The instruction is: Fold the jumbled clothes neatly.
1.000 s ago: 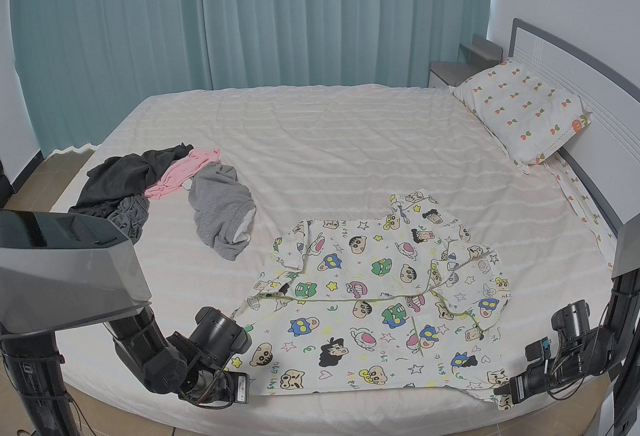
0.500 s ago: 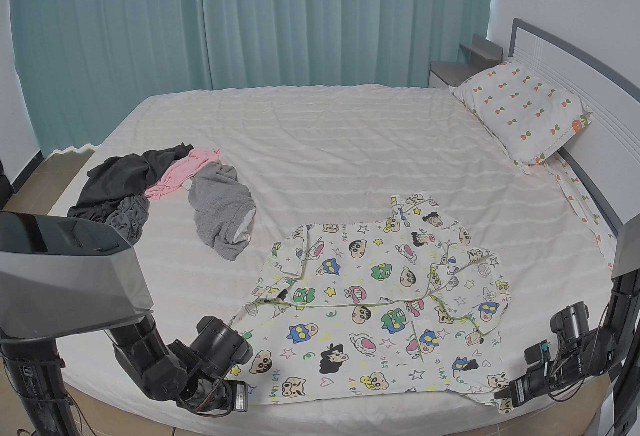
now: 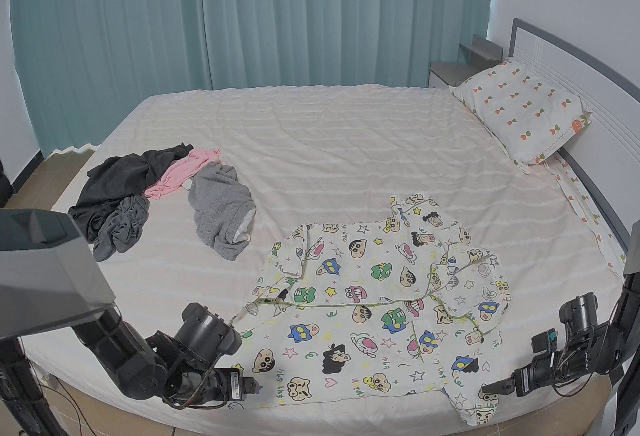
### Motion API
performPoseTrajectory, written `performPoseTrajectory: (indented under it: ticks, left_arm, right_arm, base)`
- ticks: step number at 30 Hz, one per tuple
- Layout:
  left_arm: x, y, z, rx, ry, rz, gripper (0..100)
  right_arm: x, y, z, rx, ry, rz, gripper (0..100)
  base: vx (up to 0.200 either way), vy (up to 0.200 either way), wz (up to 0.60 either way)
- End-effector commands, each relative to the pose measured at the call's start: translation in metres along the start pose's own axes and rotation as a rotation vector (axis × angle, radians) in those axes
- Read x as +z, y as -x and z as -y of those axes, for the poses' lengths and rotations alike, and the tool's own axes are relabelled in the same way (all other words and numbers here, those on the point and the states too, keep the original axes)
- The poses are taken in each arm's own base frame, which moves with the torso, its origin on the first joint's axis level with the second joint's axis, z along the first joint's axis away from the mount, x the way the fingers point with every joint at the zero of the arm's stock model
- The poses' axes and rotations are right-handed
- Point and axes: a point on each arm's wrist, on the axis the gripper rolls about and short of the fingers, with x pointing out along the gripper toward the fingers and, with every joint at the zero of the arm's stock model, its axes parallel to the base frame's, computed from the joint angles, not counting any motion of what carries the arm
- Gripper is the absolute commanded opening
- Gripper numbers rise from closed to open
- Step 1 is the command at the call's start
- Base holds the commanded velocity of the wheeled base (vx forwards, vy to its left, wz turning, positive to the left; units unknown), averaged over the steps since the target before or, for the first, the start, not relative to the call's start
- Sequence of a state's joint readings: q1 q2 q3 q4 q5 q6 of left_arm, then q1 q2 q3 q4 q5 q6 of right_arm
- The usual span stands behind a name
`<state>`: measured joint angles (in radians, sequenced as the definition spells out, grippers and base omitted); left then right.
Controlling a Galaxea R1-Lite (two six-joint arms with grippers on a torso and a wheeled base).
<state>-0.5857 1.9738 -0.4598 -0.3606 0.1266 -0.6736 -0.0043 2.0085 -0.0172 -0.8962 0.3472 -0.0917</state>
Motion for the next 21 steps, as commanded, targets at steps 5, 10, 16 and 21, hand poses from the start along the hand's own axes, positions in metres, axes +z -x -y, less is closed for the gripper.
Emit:
performPoseTrajectory:
  ticks: [5,10,16,21]
  left_arm:
    - [0.062,0.026,0.036,-0.190,0.125,0.246,100]
    - [0.090,0.003,0.054,-0.202,0.148,0.280,100]
    - [0.108,-0.037,0.069,-0.191,0.149,0.270,100]
    - [0.140,-0.062,0.092,-0.221,0.155,0.320,100]
  right_arm:
    - [0.052,0.012,-0.024,0.143,-0.129,0.276,100]
    - [0.074,0.005,-0.038,0.242,-0.314,0.354,100]
    - [0.075,0.010,-0.041,0.267,-0.325,0.431,100]
    - [0.075,0.008,-0.040,0.265,-0.330,0.425,100]
  base:
    - [0.000,0.000,0.00]
    - [0.000,0.000,0.00]
    - [0.000,0.000,0.00]
    - [0.000,0.000,0.00]
